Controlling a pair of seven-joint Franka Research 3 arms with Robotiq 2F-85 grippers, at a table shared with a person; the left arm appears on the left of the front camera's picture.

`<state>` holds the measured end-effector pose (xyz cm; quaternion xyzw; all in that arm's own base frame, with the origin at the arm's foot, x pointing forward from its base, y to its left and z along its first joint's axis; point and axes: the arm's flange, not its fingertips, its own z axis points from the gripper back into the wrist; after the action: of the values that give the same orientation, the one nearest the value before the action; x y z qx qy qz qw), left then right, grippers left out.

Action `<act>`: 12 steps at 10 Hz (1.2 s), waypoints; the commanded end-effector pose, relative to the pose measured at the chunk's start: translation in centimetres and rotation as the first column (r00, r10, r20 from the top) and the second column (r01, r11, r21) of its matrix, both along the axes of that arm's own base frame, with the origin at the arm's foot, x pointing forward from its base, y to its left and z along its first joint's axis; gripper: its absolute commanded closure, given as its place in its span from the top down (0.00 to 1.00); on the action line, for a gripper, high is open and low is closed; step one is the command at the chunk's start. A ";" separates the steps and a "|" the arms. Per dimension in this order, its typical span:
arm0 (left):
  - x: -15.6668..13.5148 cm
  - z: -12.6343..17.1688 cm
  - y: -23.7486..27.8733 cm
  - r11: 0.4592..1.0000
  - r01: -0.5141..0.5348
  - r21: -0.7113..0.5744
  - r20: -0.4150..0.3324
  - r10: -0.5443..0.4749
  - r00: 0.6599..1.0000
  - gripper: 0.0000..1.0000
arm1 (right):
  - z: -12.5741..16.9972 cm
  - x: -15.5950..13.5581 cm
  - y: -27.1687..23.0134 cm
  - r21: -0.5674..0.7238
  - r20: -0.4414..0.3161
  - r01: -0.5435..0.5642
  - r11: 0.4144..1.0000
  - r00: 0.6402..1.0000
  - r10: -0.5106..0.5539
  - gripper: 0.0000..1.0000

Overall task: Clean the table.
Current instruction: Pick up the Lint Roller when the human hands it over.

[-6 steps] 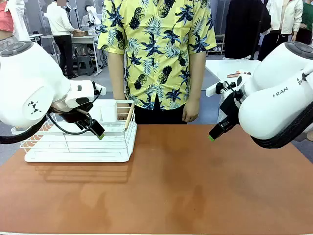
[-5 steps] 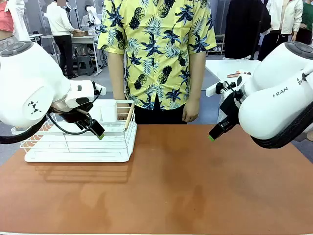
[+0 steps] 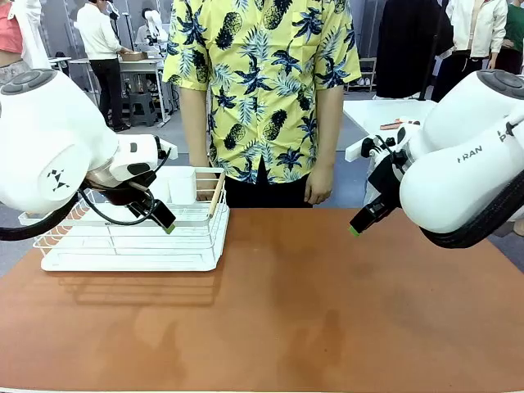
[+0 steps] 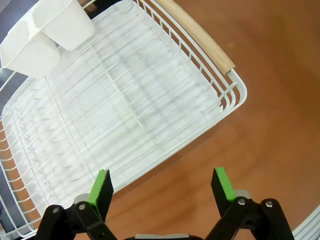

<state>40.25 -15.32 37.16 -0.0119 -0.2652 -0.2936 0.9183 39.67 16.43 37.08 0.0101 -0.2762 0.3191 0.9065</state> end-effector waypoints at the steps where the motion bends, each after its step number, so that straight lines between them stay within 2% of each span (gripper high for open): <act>1: 0.0 0.0 0.1 1.000 -0.002 0.000 0.000 0.002 1.000 1.00 | 0.0 0.0 0.0 0.001 0.000 0.000 1.000 1.000 0.000 1.00; 8: 0.0 0.0 0.0 1.000 0.000 0.000 0.000 0.000 1.000 1.00 | 0.0 0.0 0.0 0.000 0.000 0.000 1.000 1.000 0.000 1.00; 9: -0.3 2.0 0.6 0.997 0.004 -0.083 -0.042 -0.008 0.999 1.00 | 1.7 0.0 -0.3 0.045 -0.015 0.000 0.999 1.000 0.001 1.00; 10: -0.9 4.8 2.0 0.972 0.000 -0.234 -0.084 -0.020 0.996 1.00 | 4.3 0.2 -1.2 0.136 -0.053 0.025 0.990 0.998 -0.018 1.00; 11: -1.7 7.4 4.0 0.916 -0.012 -0.402 -0.139 -0.047 0.989 1.00 | 6.6 0.4 -2.7 0.221 -0.103 0.073 0.973 0.993 -0.051 1.00; 12: -2.4 9.0 6.1 0.853 -0.072 -0.517 -0.188 -0.031 0.982 1.00 | 8.7 0.6 -4.7 0.313 -0.178 0.115 0.943 0.982 -0.060 1.00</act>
<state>37.86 -14.26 43.98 -0.2239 -0.2564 -0.2399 0.9092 39.71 15.24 43.36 0.1210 -0.2651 0.2511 0.9231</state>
